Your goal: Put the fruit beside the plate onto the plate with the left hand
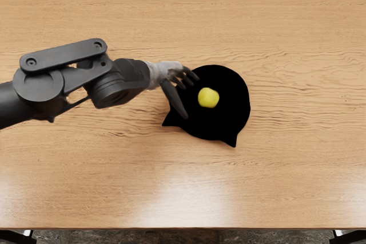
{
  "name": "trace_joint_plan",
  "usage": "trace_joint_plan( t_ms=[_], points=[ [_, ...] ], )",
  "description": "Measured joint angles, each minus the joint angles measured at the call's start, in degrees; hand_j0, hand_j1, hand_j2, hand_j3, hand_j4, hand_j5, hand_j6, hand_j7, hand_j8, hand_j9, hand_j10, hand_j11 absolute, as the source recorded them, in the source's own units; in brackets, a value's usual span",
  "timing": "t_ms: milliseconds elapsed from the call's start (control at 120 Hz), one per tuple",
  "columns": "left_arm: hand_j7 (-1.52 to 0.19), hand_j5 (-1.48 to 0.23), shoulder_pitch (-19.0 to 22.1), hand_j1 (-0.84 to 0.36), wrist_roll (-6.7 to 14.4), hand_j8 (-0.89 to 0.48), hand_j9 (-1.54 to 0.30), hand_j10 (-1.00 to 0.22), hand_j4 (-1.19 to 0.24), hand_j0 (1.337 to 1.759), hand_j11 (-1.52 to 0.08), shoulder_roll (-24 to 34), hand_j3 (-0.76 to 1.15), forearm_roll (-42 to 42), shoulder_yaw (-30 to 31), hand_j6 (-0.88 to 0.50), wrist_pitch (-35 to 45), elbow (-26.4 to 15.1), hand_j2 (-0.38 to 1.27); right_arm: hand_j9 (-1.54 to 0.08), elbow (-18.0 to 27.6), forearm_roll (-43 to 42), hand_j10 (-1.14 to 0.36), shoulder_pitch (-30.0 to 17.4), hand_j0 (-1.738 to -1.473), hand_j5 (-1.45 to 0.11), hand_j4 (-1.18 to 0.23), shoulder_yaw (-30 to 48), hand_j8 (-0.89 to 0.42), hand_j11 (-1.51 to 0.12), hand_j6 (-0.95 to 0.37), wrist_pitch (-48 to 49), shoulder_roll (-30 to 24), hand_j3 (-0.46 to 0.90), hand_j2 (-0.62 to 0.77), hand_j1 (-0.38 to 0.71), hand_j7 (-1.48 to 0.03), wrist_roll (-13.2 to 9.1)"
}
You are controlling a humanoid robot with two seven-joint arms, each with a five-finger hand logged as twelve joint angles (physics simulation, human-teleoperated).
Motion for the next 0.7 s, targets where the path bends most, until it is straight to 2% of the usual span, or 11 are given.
trace_joint_plan(
  t_ms=[100,208,275,450,558,642,700],
  points=[
    [-0.33,-0.33,7.68,0.04,-0.01,-0.25,-0.33,-0.21,-0.25,1.658,-0.49,1.36,0.00,-0.06,-11.04,-0.24,-12.28,0.08,0.05,-0.05,0.00,0.01,-0.04,0.00,-1.658,-0.05,-0.04,-0.01,-0.04,-0.05,-0.04,0.00,0.00,0.00,-0.01,-0.31,-0.05,0.00],
    [-0.33,-0.33,13.79,0.04,-0.01,-0.25,-0.33,-0.23,-0.25,1.658,-0.43,1.59,0.00,-0.64,-22.57,-0.24,-24.91,0.15,0.05,-0.05,0.00,0.01,-0.04,0.00,-1.658,-0.05,-0.04,-0.01,-0.04,-0.05,-0.04,0.00,0.00,0.00,-0.01,-0.31,-0.05,0.00],
    [-0.33,-0.33,17.35,0.04,-0.01,-0.25,-0.33,-0.23,-0.25,1.658,-0.40,1.59,0.00,-0.95,-29.01,-0.25,-29.75,0.21,0.05,-0.05,0.00,0.01,-0.04,0.00,-1.658,-0.05,-0.04,0.00,-0.04,-0.05,-0.04,0.00,0.00,0.00,-0.01,-0.31,-0.05,0.00],
    [-0.33,-0.33,23.24,0.04,-0.01,-0.26,-0.33,-0.25,-0.26,1.658,-0.36,1.59,0.00,-2.06,-41.05,-0.25,-34.13,1.14,0.05,-0.05,0.00,0.01,-0.04,0.00,-1.658,-0.05,-0.04,-0.01,-0.04,-0.05,-0.04,0.00,0.00,0.00,-0.01,-0.31,-0.05,0.00],
    [-0.33,-0.33,24.84,0.04,-0.01,-0.26,-0.33,-0.25,-0.26,1.658,-0.35,1.50,0.00,-2.82,-46.19,-0.25,-34.78,3.66,0.05,-0.05,0.00,0.01,-0.04,0.00,-1.658,-0.05,-0.04,0.00,-0.04,-0.05,-0.04,0.00,0.00,0.00,-0.01,-0.31,-0.05,0.00],
    [-0.34,-0.34,25.09,0.04,-0.01,-0.26,-0.34,-0.25,-0.26,1.658,-0.35,0.81,0.00,-3.02,-49.23,-0.26,-34.98,7.33,0.05,-0.05,0.00,0.01,-0.04,0.00,-1.658,-0.05,-0.04,0.01,-0.04,-0.05,-0.04,0.00,0.00,0.00,-0.01,-0.31,-0.05,0.00],
    [-0.34,-0.34,24.32,0.04,-0.01,-0.26,-0.34,-0.26,-0.26,1.658,-0.35,-2.78,0.00,-3.09,-50.66,-0.26,-35.04,12.66,0.05,-0.05,0.00,0.02,-0.04,0.00,-1.658,-0.05,-0.04,0.01,-0.04,-0.05,-0.04,0.00,0.00,0.00,-0.01,-0.31,-0.05,0.00]
  ],
)
